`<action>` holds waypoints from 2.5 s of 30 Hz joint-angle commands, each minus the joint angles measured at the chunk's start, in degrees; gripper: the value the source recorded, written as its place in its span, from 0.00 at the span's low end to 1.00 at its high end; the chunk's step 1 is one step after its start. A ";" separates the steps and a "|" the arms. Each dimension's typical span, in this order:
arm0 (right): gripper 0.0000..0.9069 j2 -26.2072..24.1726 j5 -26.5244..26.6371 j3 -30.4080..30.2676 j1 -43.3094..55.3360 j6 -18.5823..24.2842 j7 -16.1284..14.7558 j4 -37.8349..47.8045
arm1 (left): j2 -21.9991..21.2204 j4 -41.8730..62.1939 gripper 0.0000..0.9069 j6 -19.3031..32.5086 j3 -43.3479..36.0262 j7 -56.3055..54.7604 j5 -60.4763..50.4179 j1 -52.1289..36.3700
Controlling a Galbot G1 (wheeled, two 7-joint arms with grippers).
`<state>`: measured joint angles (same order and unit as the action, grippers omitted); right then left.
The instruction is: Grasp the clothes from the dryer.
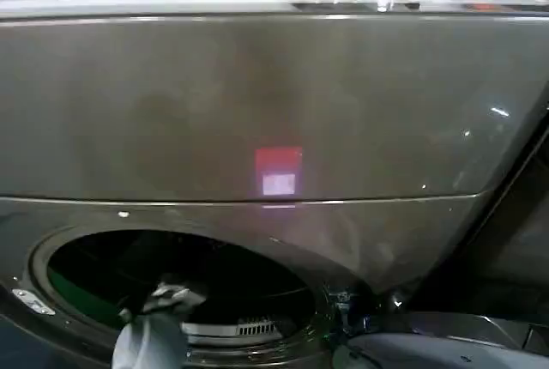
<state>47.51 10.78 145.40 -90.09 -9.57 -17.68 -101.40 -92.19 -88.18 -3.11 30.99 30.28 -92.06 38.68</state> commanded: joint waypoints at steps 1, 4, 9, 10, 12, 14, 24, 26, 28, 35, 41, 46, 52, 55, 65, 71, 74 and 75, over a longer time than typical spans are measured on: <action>1.00 0.16 -0.15 -0.38 0.21 0.11 -0.11 -0.07 | -2.81 12.21 1.00 0.59 2.51 4.77 -8.92 -10.71; 1.00 0.14 -0.33 -0.99 0.68 0.13 -0.16 -0.17 | -2.81 14.95 1.00 0.40 3.59 5.69 -10.13 -12.88; 1.00 0.05 -0.36 -0.95 0.63 0.08 -0.21 -0.29 | -2.81 19.25 1.00 0.23 4.70 6.23 -9.80 -15.52; 1.00 0.10 -0.36 -0.95 0.60 0.05 -0.24 -0.30 | -2.81 20.02 1.00 0.27 4.59 6.39 -9.11 -16.05; 1.00 0.19 -0.35 -0.97 0.56 0.01 -0.33 -0.42 | -2.81 21.61 1.00 0.46 4.59 7.12 -8.73 -17.36; 1.00 0.25 -0.33 -1.09 0.58 -0.07 -0.40 -0.56 | -2.81 23.49 1.00 1.04 4.42 9.03 -7.32 -19.25; 1.00 0.21 0.07 -0.55 -0.37 -0.24 -0.78 -0.97 | -2.81 31.61 1.00 5.55 5.14 18.70 -5.19 -24.35; 1.00 0.16 0.12 -0.56 -0.47 -0.25 -0.82 -1.01 | -2.81 32.02 1.00 6.06 4.90 21.08 -5.18 -24.52; 1.00 0.06 0.16 -0.58 -0.57 -0.25 -0.89 -1.03 | -2.81 32.39 1.00 6.80 4.91 23.77 -5.16 -24.58; 1.00 0.18 0.44 -0.66 -0.75 -0.25 -1.18 -1.51 | -2.81 37.04 1.00 6.66 5.78 26.28 -6.66 -26.78; 1.00 0.29 0.56 -0.78 -0.64 -0.24 -1.36 -1.77 | -2.81 41.02 1.00 4.56 5.75 22.88 -8.51 -29.08; 1.00 0.36 0.67 -1.41 -0.28 -0.28 -1.51 -2.37 | -2.81 46.54 1.00 3.36 2.66 19.35 -7.41 -30.70; 1.00 0.52 1.40 -1.43 -0.54 -0.23 -1.75 -2.78 | -2.46 50.70 1.00 2.25 0.04 18.30 -5.63 -31.25; 1.00 0.77 1.62 -1.30 -0.87 -0.22 -1.77 -2.89 | -2.61 51.43 1.00 1.00 -0.24 18.96 -6.97 -30.66; 1.00 0.85 1.74 -2.05 -0.53 -0.26 -1.70 -3.52 | -0.74 50.12 1.00 -2.64 0.11 18.67 -11.26 -29.22; 1.00 1.15 1.80 -2.13 -0.64 -0.25 -1.74 -3.93 | 0.27 50.19 1.00 -4.53 0.05 17.21 -12.00 -28.95; 1.00 1.08 1.81 -2.15 -0.66 -0.25 -1.71 -3.91 | 0.42 50.47 1.00 -5.10 -0.28 16.77 -12.05 -28.83; 1.00 1.09 1.83 -2.15 -0.71 -0.26 -1.71 -3.94 | 0.47 50.48 1.00 -5.29 -0.46 16.77 -12.11 -28.74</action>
<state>48.63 12.54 143.32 -90.76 -9.82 -19.41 -105.26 -92.19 -38.08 -7.13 30.90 47.60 -103.56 9.82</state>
